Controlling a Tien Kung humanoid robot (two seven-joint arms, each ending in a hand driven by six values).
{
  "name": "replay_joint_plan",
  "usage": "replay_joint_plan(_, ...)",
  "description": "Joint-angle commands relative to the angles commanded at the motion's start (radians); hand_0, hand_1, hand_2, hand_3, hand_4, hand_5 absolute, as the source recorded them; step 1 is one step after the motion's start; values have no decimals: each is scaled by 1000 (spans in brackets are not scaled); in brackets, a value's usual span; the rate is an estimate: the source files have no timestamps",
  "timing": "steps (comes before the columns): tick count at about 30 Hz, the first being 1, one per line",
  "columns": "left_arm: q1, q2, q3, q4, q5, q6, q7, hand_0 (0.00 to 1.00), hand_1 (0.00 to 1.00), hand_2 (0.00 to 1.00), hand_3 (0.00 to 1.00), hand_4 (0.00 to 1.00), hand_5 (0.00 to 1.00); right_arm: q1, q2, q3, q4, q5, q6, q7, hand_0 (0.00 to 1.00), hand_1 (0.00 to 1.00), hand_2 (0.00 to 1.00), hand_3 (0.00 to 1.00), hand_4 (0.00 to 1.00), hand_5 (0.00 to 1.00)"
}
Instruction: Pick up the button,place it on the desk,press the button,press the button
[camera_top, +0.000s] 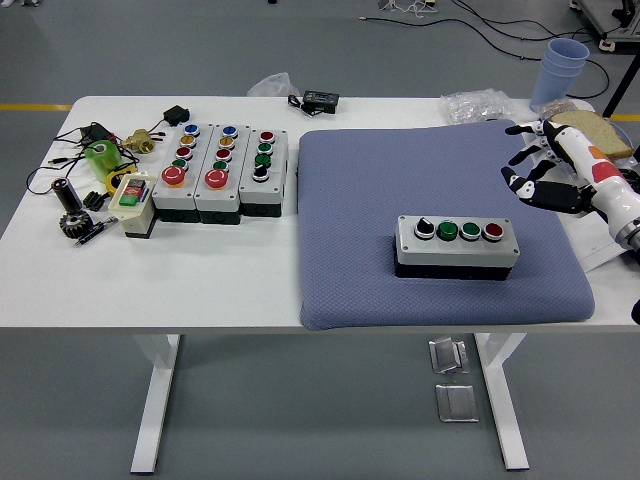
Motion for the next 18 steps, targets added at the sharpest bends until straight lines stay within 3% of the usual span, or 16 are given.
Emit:
replay_joint_plan(5,-3,0,0,0,3,-1,0,529,420,417,432,248,509,-17,-21,20,29,-13,3,-16,348,252,454,758,647,176)
replay_joint_plan(6,-4,0,0,0,2,-1,0,529,420,417,432,249,508,-22,-26,27,37,-13,1,-19,243,102,347,738,647,179)
replay_joint_plan(11,-6,0,3,0,8,-3,1,529,420,417,432,249,508,-43,-42,54,60,-11,-4,-35,243,102,347,738,647,179)
replay_joint_plan(12,-6,0,5,0,7,-3,0,530,421,417,432,249,505,-51,-46,62,66,-12,-3,-40,193,5,277,692,632,186)
replay_joint_plan(17,-7,0,6,0,2,-3,-2,530,421,417,432,249,505,-81,-61,84,70,5,15,-34,193,5,277,692,632,186)
replay_joint_plan(18,-8,0,5,0,6,-3,-1,530,421,418,431,249,504,-85,-63,84,65,5,31,-32,202,10,286,744,626,188)
